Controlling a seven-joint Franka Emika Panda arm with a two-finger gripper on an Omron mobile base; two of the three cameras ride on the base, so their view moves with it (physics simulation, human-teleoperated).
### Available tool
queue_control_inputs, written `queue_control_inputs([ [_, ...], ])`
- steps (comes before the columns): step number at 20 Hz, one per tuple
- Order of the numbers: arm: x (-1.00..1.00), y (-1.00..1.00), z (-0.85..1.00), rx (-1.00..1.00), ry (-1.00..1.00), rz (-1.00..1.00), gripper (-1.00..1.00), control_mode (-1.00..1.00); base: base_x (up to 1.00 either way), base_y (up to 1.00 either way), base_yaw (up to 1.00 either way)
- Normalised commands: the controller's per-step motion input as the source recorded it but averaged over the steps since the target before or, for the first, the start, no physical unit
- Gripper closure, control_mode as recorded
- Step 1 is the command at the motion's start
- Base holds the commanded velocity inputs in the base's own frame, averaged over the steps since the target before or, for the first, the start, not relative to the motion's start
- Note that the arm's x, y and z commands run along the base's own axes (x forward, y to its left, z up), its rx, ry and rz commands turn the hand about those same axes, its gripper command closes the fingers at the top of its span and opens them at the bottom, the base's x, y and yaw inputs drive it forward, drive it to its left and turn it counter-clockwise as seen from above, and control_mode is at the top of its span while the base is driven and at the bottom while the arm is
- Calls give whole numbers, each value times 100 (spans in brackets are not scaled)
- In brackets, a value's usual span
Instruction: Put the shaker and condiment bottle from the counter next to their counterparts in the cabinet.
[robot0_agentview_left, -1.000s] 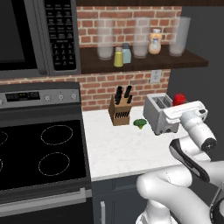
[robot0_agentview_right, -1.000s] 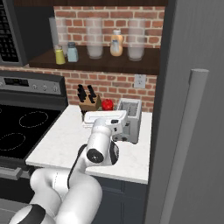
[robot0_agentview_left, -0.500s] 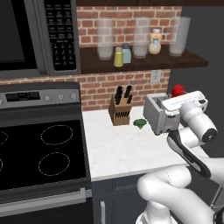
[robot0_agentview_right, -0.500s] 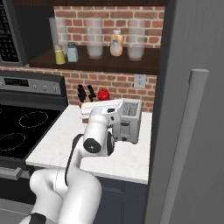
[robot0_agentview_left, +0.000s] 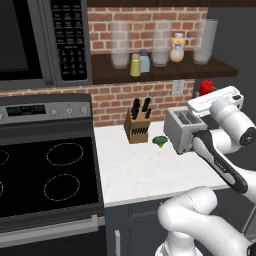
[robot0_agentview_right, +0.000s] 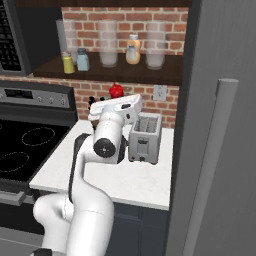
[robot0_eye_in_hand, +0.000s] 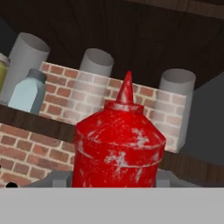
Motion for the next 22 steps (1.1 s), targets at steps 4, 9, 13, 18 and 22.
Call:
queue_control_inputs([
  [4,0,0,55,-4,3,0,100,-100,0,0,0],
  [9,0,0,45,-5,5,0,100,-100,0,0,0],
  [13,0,1,32,-4,7,0,100,-100,0,0,0],
  [18,0,10,17,-1,12,0,100,-100,0,0,0],
  [22,0,13,11,0,13,0,100,-100,0,0,0],
])
